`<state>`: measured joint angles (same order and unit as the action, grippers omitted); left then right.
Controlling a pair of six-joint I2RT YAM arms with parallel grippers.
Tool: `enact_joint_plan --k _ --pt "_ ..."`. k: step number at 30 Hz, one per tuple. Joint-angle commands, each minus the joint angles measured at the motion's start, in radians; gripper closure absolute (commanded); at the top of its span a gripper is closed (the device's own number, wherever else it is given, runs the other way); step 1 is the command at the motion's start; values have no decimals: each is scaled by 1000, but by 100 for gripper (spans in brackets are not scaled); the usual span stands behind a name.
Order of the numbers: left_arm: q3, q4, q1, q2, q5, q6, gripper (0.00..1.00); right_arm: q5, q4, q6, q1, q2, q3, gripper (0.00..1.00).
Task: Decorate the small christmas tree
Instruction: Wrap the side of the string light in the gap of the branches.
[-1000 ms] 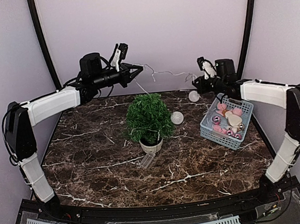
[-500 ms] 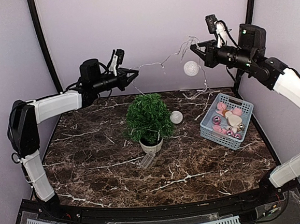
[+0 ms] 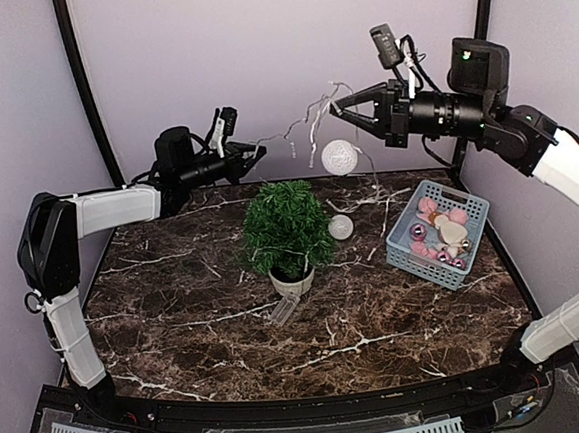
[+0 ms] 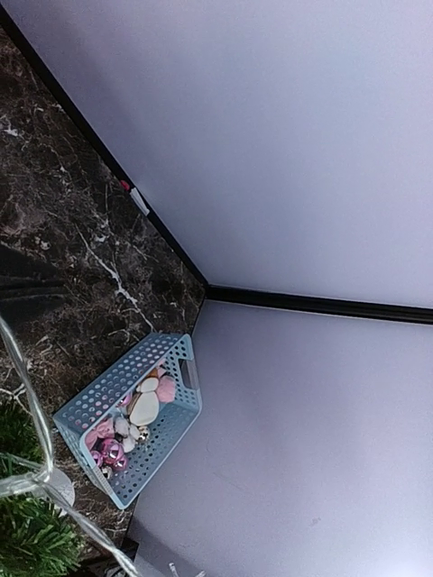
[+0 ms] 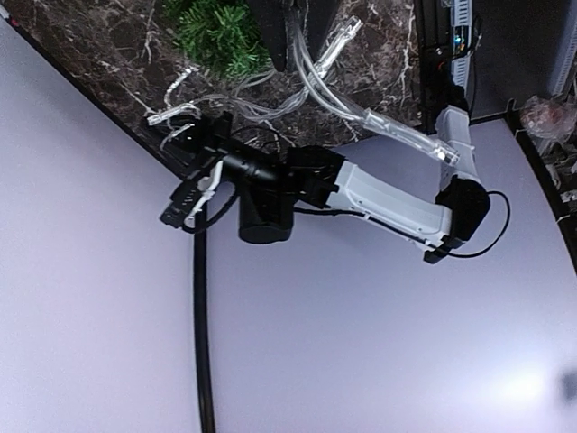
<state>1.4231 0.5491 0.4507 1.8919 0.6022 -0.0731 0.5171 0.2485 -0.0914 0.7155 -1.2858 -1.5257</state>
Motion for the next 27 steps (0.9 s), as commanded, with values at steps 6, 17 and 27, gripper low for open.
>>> enact_joint_plan --k 6,17,27 --pt "-52 53 -19 6 7 -17 94 93 4 -46 171 -171 -157 100" --pt "-168 139 -28 -41 -16 -45 92 107 -65 -161 309 -357 -218 100" --pt "-282 156 -54 -101 -48 -21 91 103 -18 -181 373 -523 -323 100"
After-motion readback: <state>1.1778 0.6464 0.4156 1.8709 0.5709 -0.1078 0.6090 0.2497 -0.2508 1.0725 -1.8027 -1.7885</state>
